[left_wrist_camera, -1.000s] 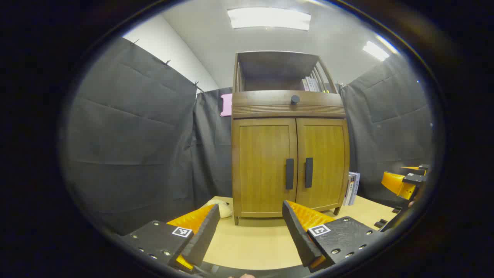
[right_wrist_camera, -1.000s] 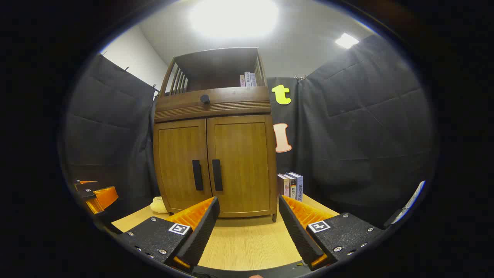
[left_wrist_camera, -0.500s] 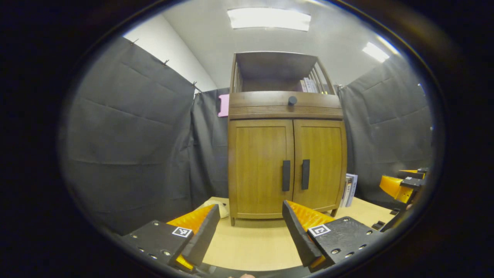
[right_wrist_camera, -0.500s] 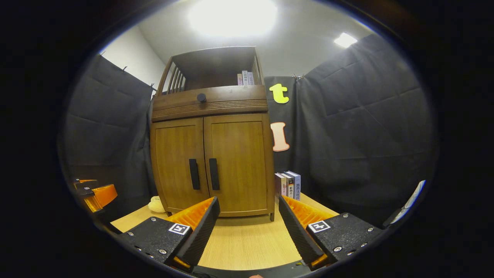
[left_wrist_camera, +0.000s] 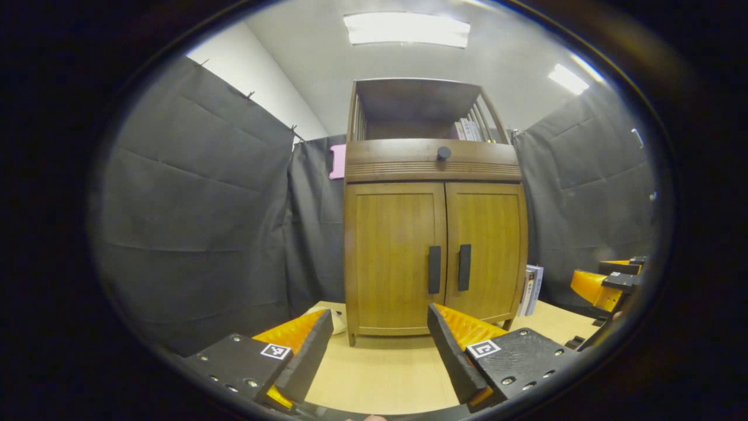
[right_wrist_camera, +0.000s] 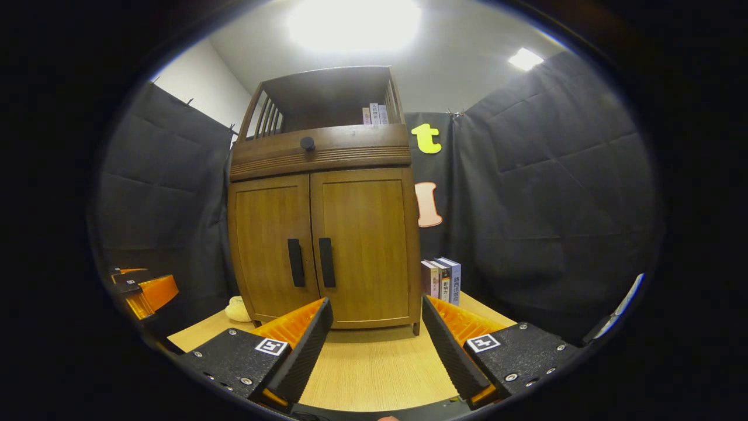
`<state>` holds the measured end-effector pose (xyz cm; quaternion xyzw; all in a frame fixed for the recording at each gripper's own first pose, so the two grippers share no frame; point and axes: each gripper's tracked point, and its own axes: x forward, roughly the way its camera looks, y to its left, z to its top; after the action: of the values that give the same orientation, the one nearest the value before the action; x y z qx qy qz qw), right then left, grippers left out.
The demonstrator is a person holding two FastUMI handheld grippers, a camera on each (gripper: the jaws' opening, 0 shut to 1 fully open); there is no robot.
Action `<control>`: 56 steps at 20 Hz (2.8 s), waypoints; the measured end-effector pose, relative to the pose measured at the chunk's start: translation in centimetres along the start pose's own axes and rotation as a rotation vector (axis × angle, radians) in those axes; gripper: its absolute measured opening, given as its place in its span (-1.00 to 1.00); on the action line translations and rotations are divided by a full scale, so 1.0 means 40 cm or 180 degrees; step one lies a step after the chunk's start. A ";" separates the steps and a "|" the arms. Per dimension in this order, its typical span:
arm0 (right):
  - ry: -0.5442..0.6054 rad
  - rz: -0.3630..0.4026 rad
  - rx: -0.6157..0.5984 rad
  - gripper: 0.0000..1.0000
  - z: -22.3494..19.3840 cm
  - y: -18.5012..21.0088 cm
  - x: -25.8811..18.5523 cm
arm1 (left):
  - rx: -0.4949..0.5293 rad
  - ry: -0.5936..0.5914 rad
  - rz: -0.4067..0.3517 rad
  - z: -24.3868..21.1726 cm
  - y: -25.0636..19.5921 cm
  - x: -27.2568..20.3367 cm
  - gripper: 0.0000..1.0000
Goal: Open the right door of the double-door shoe cabinet with the right hand, and open the left door with the left hand.
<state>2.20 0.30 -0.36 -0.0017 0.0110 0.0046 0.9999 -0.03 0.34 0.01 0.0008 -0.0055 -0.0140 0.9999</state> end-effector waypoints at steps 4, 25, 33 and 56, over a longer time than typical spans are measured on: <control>-0.0030 0.0066 0.0004 0.90 0.012 0.024 0.051 | -0.0003 -0.0017 0.0009 -0.007 0.007 0.002 0.85; -0.0182 0.0476 0.0031 0.90 0.067 0.155 0.435 | 0.0082 0.0057 0.0557 0.025 0.000 0.031 0.85; -0.0061 0.0618 0.0039 0.89 0.019 0.210 0.556 | 0.0154 0.0060 0.0800 0.038 -0.009 0.048 0.85; 0.0449 0.0655 0.0099 -0.05 -0.146 0.295 0.826 | 0.0195 0.0212 0.1126 0.010 0.030 0.077 0.99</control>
<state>35.01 12.39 -6.98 0.0146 0.0814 0.1069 0.9908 3.06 1.46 0.43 0.0308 0.0271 0.1623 0.9859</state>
